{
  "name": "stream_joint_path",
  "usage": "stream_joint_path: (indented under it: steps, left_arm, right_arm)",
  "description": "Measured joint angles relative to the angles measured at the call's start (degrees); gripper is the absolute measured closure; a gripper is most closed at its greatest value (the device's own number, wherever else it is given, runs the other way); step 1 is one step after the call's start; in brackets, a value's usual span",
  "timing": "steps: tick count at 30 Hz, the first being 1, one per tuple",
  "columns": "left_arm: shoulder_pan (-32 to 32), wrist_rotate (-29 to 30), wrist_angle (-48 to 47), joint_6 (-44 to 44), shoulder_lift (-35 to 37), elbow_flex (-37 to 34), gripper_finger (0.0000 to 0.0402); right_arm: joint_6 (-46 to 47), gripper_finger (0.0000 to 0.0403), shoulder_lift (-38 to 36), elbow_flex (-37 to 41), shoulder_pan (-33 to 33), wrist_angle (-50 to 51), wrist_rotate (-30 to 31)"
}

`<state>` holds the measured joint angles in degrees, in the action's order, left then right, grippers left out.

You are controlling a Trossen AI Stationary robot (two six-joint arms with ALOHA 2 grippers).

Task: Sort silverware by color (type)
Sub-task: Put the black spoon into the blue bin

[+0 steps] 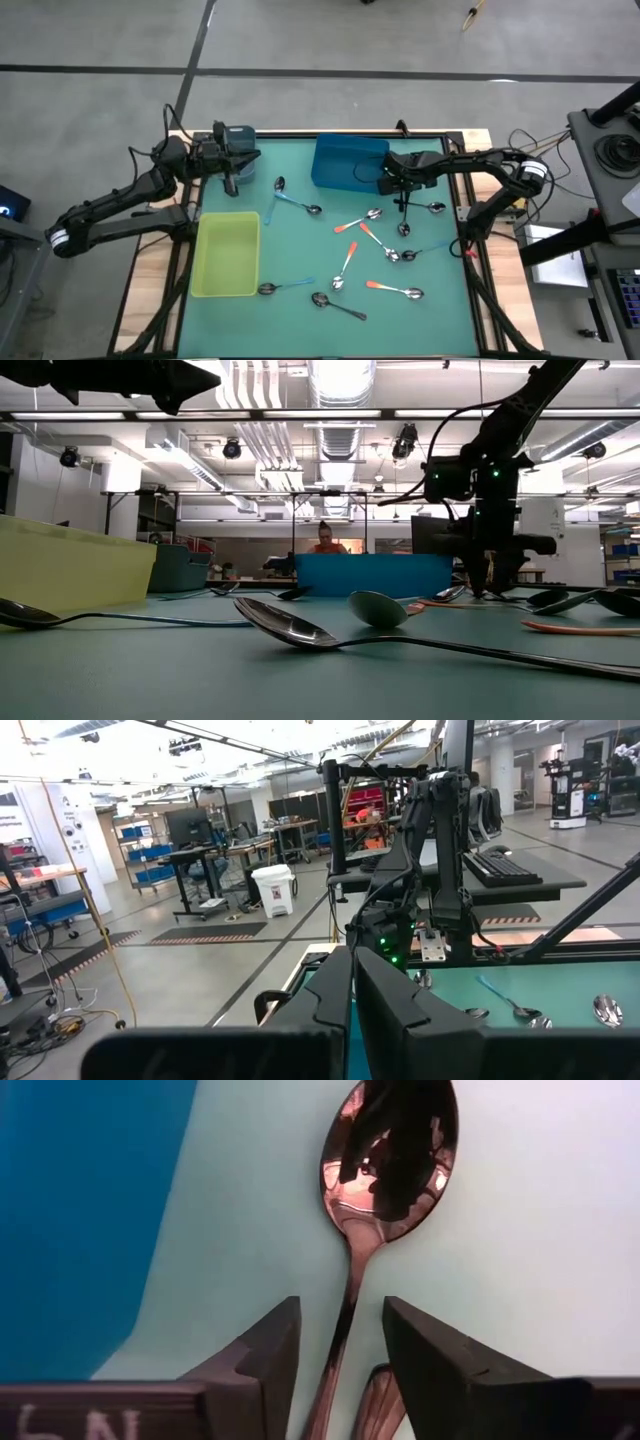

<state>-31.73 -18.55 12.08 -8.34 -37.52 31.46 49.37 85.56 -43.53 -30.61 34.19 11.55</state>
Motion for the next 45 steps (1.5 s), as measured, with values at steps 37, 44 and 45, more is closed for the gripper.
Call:
stream_joint_path:
  steps: [37, 44, 45]
  left_arm:
    - [0.02, -0.02, -0.03, 0.04, 0.51, 0.0, 0.0402]
    - [0.0, -0.02, 0.0, 0.62, 0.59, 0.0, 0.0402]
    - [0.02, -0.02, 0.03, 0.88, 0.66, 0.0, 0.0402]
  right_arm:
    - [4.01, 0.0393, -9.84, -0.11, -0.11, 3.53, 3.49]
    - [3.28, 0.0393, -17.81, -0.22, 0.03, 4.24, 5.85]
    - [3.19, 0.0393, -18.96, -0.22, 0.3, 4.29, 6.54]
